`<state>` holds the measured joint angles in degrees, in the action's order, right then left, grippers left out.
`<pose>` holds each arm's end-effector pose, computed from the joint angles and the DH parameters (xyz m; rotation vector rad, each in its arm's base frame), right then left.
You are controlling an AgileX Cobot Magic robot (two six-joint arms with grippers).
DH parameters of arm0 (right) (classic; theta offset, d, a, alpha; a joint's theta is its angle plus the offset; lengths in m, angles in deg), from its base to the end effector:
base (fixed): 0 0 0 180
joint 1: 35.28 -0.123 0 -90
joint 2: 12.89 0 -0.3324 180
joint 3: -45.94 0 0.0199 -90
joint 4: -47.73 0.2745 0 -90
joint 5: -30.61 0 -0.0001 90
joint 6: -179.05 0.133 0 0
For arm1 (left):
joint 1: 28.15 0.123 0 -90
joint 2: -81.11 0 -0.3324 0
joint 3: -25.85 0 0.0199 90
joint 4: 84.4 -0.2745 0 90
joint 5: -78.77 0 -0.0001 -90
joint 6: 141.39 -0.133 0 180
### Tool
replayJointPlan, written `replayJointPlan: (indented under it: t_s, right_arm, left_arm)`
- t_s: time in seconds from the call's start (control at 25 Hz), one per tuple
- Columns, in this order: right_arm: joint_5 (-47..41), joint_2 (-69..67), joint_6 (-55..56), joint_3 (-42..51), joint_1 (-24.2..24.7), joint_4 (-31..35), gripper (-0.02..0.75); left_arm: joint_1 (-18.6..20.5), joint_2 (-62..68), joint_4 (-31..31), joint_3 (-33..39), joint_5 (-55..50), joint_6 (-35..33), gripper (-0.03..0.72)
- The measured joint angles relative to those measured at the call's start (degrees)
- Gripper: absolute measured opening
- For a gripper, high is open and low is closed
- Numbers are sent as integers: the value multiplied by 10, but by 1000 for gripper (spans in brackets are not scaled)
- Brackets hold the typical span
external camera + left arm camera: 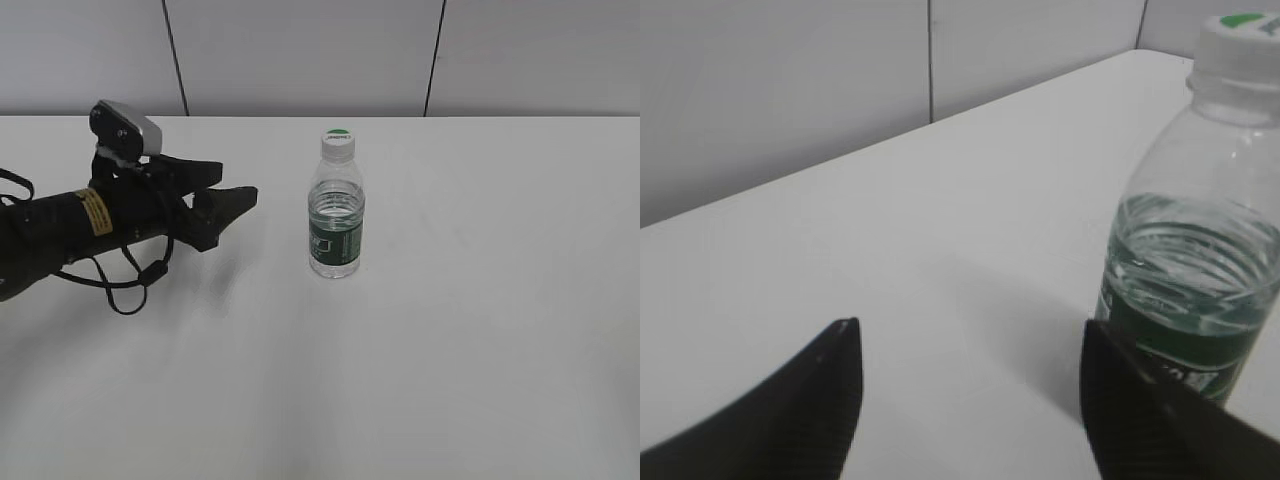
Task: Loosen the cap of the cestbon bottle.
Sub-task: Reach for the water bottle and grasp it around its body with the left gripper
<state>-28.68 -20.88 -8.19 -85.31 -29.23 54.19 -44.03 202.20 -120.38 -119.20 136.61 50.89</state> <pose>0.0098 0.0119 0.2785 -0.0240 2.0199 -0.0125 0.3794 -0.1767 0.1371 0.7424 1.6564 -0.5577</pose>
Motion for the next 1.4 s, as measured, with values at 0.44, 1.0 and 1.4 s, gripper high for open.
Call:
replayJointPlan:
  t_s: [0.44,1.0,1.4]
  right_arm:
    - [0,0,0,0,0,0,576]
    - [0,0,0,0,0,0,576]
    - [1,0,0,0,0,0,576]
  left_arm:
    - [67,87,-353,-177,23,205,519]
    - [67,147,-474,-242,105,266,519]
    - [66,147,-474,-242,112,266,519]
